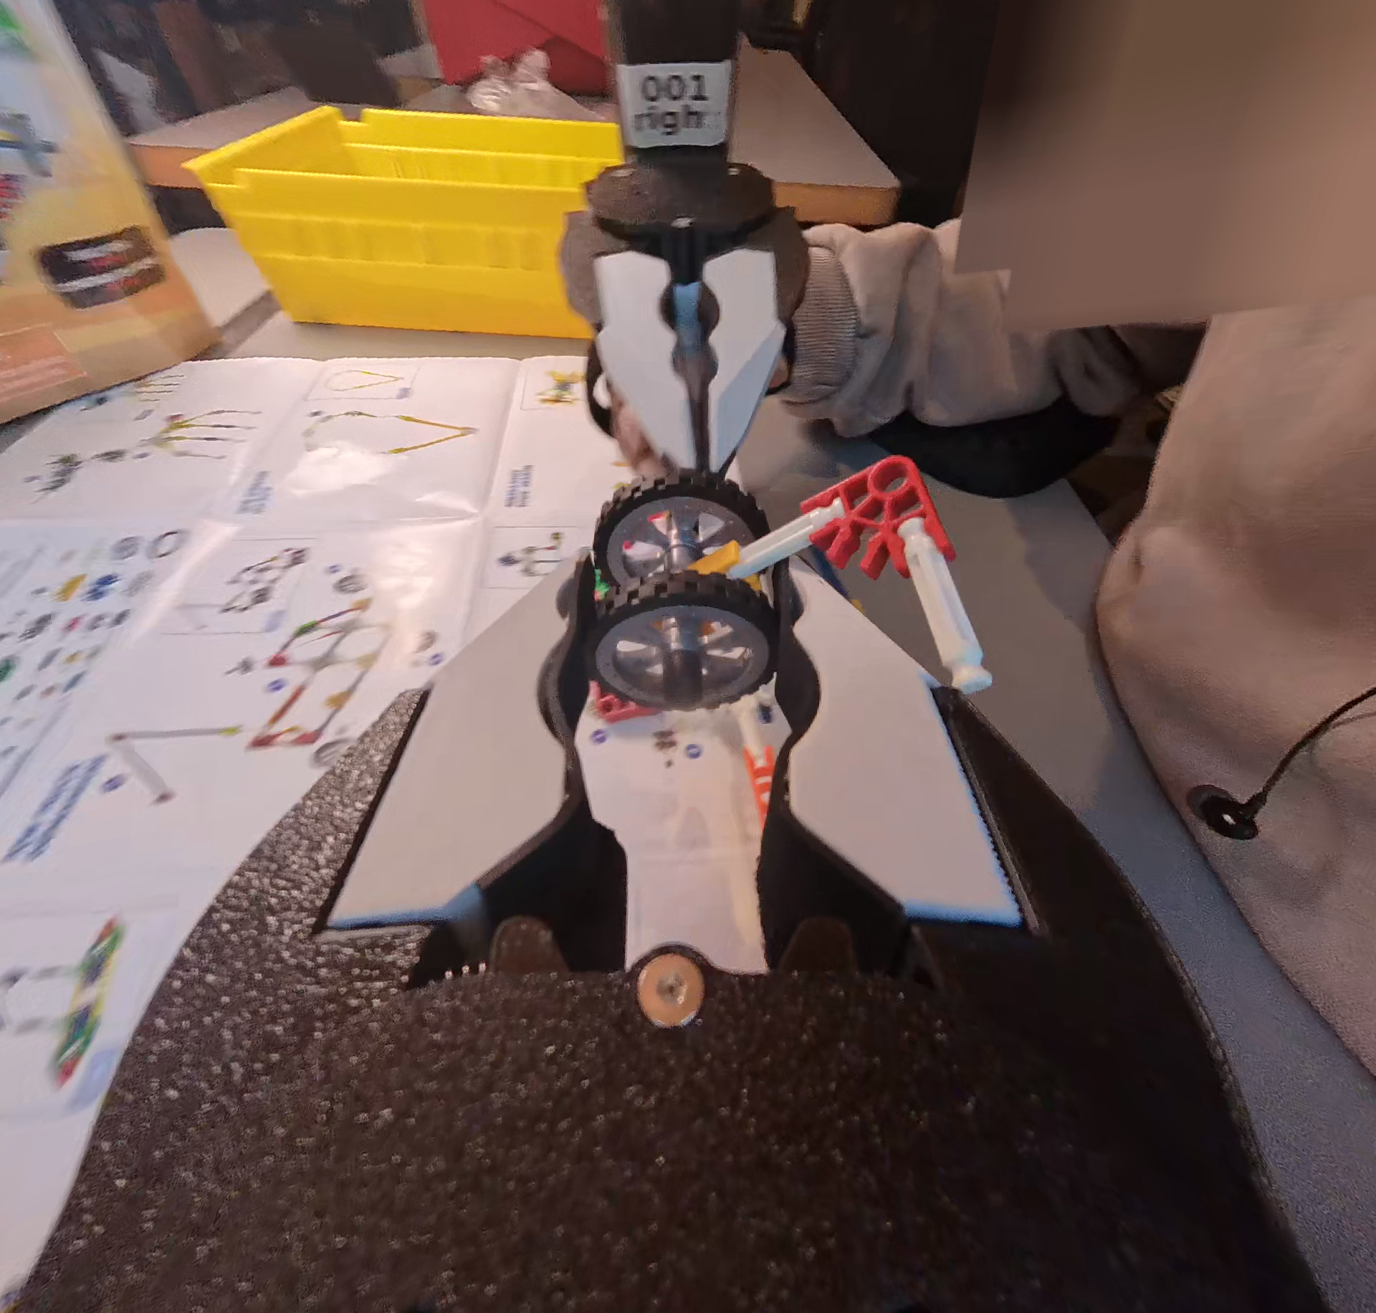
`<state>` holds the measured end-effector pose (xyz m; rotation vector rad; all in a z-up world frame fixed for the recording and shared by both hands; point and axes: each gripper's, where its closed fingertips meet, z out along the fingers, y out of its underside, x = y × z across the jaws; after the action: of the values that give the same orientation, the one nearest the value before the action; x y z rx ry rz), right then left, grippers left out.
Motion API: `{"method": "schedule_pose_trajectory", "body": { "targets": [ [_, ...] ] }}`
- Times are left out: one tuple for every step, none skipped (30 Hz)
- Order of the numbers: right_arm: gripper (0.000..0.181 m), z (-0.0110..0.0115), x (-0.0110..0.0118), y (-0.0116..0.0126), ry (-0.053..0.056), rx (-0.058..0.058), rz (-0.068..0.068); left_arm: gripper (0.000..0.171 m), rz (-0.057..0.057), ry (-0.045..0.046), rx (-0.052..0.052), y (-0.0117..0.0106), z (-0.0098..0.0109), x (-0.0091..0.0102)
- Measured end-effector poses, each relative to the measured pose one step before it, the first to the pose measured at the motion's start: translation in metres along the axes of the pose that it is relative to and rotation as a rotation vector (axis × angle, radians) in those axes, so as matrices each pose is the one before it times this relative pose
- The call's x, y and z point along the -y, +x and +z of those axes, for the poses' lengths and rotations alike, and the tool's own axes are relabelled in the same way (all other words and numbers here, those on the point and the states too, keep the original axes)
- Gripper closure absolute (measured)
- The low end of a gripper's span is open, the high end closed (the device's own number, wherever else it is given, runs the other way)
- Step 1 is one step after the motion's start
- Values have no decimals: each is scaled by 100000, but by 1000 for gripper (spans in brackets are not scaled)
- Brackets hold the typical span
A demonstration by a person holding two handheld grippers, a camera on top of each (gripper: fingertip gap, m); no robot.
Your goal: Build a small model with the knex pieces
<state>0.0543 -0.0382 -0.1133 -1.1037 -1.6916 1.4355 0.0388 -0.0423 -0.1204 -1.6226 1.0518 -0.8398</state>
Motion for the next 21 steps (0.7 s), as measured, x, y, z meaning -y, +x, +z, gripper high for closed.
{"method": "schedule_pose_trajectory", "body": {
  "targets": [
    [181,-1798,641,1241,5229,-4910,2863,126,-2960,2855,5875,-1540,-1600,-4],
    [181,-1406,415,1131,2950,-4634,1421,126,-5602,4257,5,-842,-1435,275],
    [181,162,-1080,188,-5887,-2073,-3331,127,-1165,1248,-2116,134,-265,78],
    [181,1159,-658,-486,-1993,456,-2010,126,2730,-2493,-2389,713,833,-394],
    [181,1189,-398,-547,-1165,1472,0,125,2241,-2951,-1940,647,1160,-451],
    [181,660,-384,-115,-2941,-204,-1406,126,390,-1270,-1006,225,804,-233],
    [181,132,268,-38,337,-31,-1316,126,-596,-758,-782,-40,325,-157],
    [170,-50,551,-66,2049,578,531,126,-307,-459,-140,-129,97,-129],
    [164,119,177,-221,-675,927,674,125,-6,-564,313,-110,83,-154],
    [164,295,-139,-267,-2566,-351,-1781,126,199,-454,-158,102,129,-110],
    [164,402,-195,-192,-2597,-2040,-3499,125,356,-307,-208,190,190,-41],
    [165,416,-263,-175,-2878,-2145,-3327,125,491,-632,-169,223,230,-61],
    [165,389,-424,-26,-4161,-2391,-3200,125,467,-1019,-328,207,224,-134],
    [166,312,-402,-77,-3977,-1981,-3893,125,479,-1428,129,105,229,-216],
    [167,163,-272,-193,-2985,-836,-3610,125,726,-1910,565,21,158,-298],
    [170,116,-292,-15,-2994,-1349,-3019,126,636,-2122,1353,-123,112,-317],
    [170,145,-311,10,-3228,-1541,-2875,125,89,-1855,1203,-124,114,-245],
    [170,152,-353,-1,-3721,-1840,-4296,125,-247,-2276,916,-63,170,-275],
    [172,151,-381,-4,-4072,-2115,-5023,126,-461,-2595,466,21,236,-307],
    [173,183,-443,-44,-4517,-1930,-5038,126,-353,-2278,988,-62,252,-265],
    [173,219,-365,-51,-3910,-1856,-4455,126,37,-1963,1119,-66,231,-212]
  ]
}}
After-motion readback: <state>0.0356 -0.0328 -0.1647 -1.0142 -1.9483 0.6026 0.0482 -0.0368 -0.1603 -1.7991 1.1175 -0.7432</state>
